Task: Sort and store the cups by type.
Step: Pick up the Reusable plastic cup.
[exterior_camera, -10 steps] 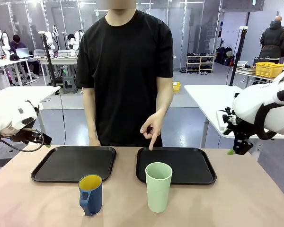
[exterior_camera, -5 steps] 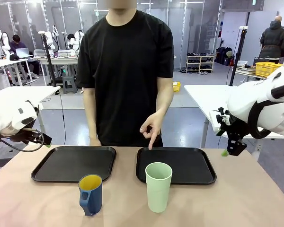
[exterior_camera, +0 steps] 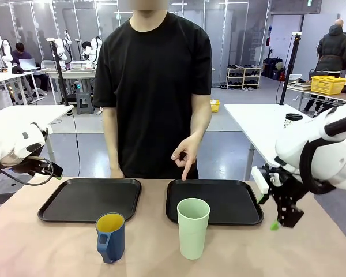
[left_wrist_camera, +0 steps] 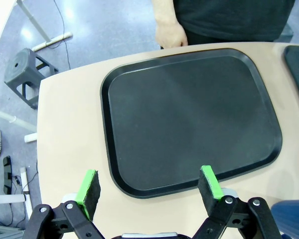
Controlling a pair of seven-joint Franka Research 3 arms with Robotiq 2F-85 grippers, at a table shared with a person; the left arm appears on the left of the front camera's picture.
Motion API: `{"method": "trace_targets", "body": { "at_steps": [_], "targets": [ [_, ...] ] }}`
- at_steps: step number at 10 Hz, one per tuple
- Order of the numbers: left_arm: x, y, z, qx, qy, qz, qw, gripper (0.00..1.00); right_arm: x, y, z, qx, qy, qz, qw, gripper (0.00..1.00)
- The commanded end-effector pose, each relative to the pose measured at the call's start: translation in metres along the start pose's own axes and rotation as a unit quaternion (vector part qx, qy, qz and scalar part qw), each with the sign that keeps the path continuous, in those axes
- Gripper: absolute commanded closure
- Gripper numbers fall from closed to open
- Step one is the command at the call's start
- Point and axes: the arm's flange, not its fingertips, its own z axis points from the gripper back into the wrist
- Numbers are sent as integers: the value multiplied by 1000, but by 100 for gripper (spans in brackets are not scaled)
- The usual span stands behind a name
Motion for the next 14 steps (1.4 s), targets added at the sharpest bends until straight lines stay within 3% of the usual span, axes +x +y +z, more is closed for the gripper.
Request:
{"method": "trace_targets", "body": {
  "at_steps": [1, 4, 5, 10, 11, 14],
  "targets": [
    [0, 2, 0, 0, -1, 2, 1000, 0, -3, 10, -16, -5, -65, 8, 998, 0],
    [0, 2, 0, 0, -1, 2, 1000, 0, -13, 15, -42, -17, -222, 14, 975, 0],
    [0, 2, 0, 0, -1, 2, 1000, 0, -19, 12, -53, -27, -292, 24, 956, 0],
    [0, 2, 0, 0, -1, 2, 1000, 0, -48, -9, -98, -2, -479, 21, 877, 0],
    [0, 2, 0, 0, -1, 2, 1000, 0, -50, -11, -104, 17, -503, 27, 864, 0],
    [0, 2, 0, 0, -1, 2, 1000, 0, -51, -13, -108, 37, -495, 23, 868, 0]
  ]
}}
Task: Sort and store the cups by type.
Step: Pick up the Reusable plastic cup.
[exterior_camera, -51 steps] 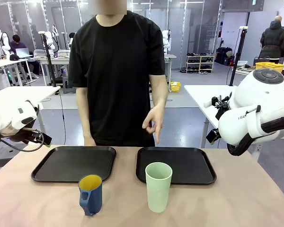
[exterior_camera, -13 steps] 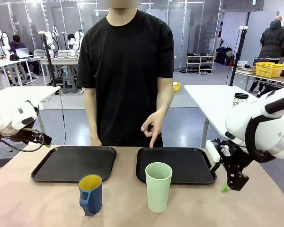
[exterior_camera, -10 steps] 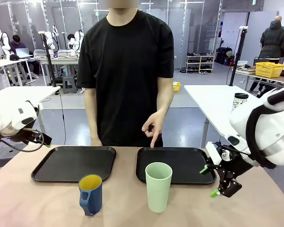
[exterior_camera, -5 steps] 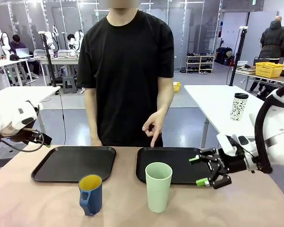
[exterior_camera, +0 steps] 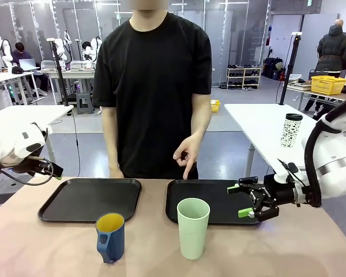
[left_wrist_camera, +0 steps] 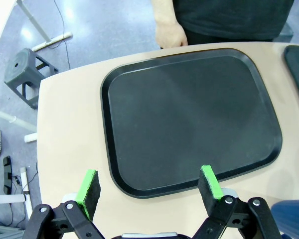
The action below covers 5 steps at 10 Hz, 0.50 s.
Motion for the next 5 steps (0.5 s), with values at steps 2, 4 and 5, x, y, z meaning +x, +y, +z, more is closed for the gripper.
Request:
{"method": "trace_targets", "body": {
  "at_steps": [2, 4, 5],
  "targets": [
    [0, 2, 0, 0, -1, 2, 1000, 0, -46, 21, -5, 17, 4, 18, 1000, 0],
    [0, 2, 0, 0, -1, 2, 1000, 0, -9, -2, -2, 6, 2, -6, 1000, 0],
    [0, 2, 0, 0, -1, 2, 1000, 0, -9, -2, -2, 6, 2, -6, 1000, 0]
  ]
}}
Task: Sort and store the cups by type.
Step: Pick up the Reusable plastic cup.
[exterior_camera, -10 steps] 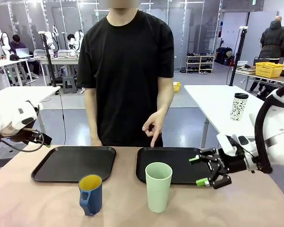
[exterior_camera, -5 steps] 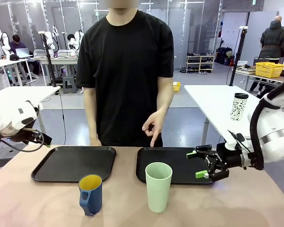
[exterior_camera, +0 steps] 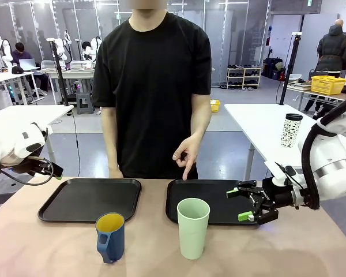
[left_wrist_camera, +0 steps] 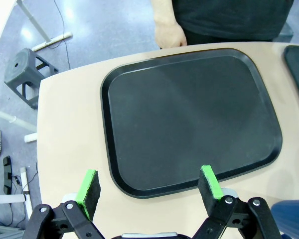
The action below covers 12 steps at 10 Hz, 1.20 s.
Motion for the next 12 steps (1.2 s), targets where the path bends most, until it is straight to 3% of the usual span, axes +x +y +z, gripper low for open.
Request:
{"method": "trace_targets", "body": {
  "at_steps": [1, 7, 12],
  "targets": [
    [0, 2, 0, 0, -1, 2, 1000, 0, 1, 0, 0, -4, -3, 0, 1000, 0],
    [0, 2, 0, 0, -1, 2, 1000, 0, 0, 0, 2, -2, 0, 0, 1000, 0],
    [0, 2, 0, 0, -1, 2, 1000, 0, 3, 5, -56, 37, -7, -1, 999, 0]
  ]
}}
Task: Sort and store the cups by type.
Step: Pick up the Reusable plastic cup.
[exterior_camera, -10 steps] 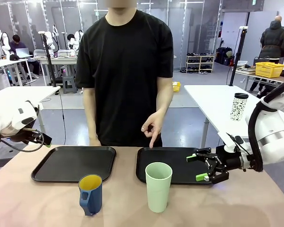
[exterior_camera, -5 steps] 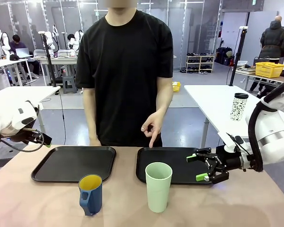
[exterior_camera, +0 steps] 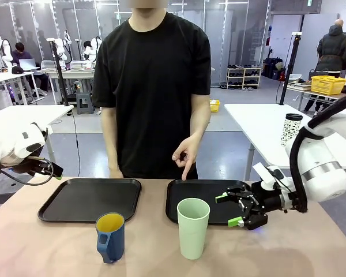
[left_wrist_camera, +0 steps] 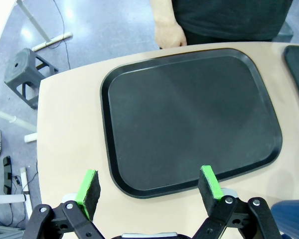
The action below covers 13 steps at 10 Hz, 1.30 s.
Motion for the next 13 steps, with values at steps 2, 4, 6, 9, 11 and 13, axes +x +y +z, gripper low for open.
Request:
{"method": "trace_targets", "body": {
  "at_steps": [2, 4, 6, 9, 11, 13],
  "targets": [
    [0, 2, 0, 0, -1, 2, 1000, 0, 2, -3, -22, 4, 6, -8, 1000, 0],
    [0, 2, 0, 0, -1, 2, 1000, 0, -1, -3, -38, 18, -8, -6, 1000, 0],
    [0, 2, 0, 0, -1, 2, 1000, 0, -7, -6, -52, 31, -5, -8, 999, 0],
    [0, 2, 0, 0, -1, 2, 1000, 0, -12, -8, -66, 46, -17, -5, 999, 0],
    [0, 2, 0, 0, -1, 2, 1000, 0, -17, -10, -71, 51, -20, -7, 998, 0],
    [0, 2, 0, 0, -1, 2, 1000, 0, -22, -13, -76, 63, -34, -5, 997, 0]
  ]
}}
